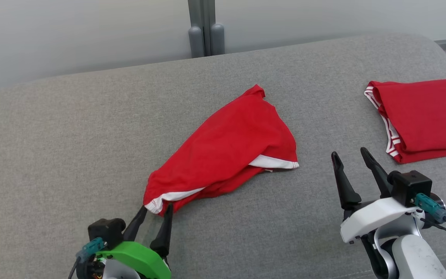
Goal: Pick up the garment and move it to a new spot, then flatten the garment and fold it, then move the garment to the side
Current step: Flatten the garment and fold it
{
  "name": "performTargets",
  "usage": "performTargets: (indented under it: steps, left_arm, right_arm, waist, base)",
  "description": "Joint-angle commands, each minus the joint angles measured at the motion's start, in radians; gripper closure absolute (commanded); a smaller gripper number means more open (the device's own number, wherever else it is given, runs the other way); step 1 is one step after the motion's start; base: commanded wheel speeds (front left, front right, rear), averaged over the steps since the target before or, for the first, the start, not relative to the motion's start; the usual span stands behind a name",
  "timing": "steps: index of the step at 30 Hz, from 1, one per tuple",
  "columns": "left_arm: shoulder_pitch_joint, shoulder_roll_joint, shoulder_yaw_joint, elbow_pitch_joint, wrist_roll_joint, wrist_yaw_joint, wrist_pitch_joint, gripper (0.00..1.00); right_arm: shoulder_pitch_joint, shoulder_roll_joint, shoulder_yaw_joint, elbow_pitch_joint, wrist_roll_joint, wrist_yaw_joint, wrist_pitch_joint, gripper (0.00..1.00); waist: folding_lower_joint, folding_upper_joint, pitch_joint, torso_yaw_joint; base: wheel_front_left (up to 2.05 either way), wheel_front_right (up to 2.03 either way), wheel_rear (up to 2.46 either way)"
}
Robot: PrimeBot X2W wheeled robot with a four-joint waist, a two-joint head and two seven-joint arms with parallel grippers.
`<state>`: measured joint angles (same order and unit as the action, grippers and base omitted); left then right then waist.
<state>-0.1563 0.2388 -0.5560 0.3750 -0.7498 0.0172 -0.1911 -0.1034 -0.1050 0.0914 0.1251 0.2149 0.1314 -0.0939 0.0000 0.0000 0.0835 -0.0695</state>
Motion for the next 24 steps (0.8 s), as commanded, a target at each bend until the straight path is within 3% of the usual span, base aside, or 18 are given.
performTargets:
  steps: [1,10,17,24]
  left_arm:
    - [0.015,0.008,0.014,0.004,0.009,0.0,-0.027,0.0]
    - [0.046,0.023,0.147,-0.036,0.052,0.01,-0.076,0.0]
    - [0.089,-0.009,0.305,-0.144,0.157,0.013,-0.074,0.0]
    - [0.121,-0.044,0.393,-0.188,0.251,-0.012,-0.073,0.0]
  right_arm:
    - [0.014,-0.002,-0.006,-0.005,-0.002,-0.002,0.001,0.0]
    - [0.038,-0.003,-0.051,-0.022,-0.012,-0.002,0.01,0.0]
    - [0.043,0.004,-0.085,-0.028,-0.016,-0.002,0.006,0.0]
    - [0.053,0.011,-0.091,-0.015,-0.019,-0.002,0.004,0.0]
  waist:
    - [0.0,0.0,-0.009,0.001]
    - [0.0,0.0,-0.039,0.036]
    - [0.0,0.0,-0.053,0.072]
    - [0.0,0.0,-0.082,0.086]
  base:
    - [0.0,0.0,0.0]
    - [0.0,0.0,0.0]
    - [0.0,0.0,0.0]
    - [0.0,0.0,0.0]
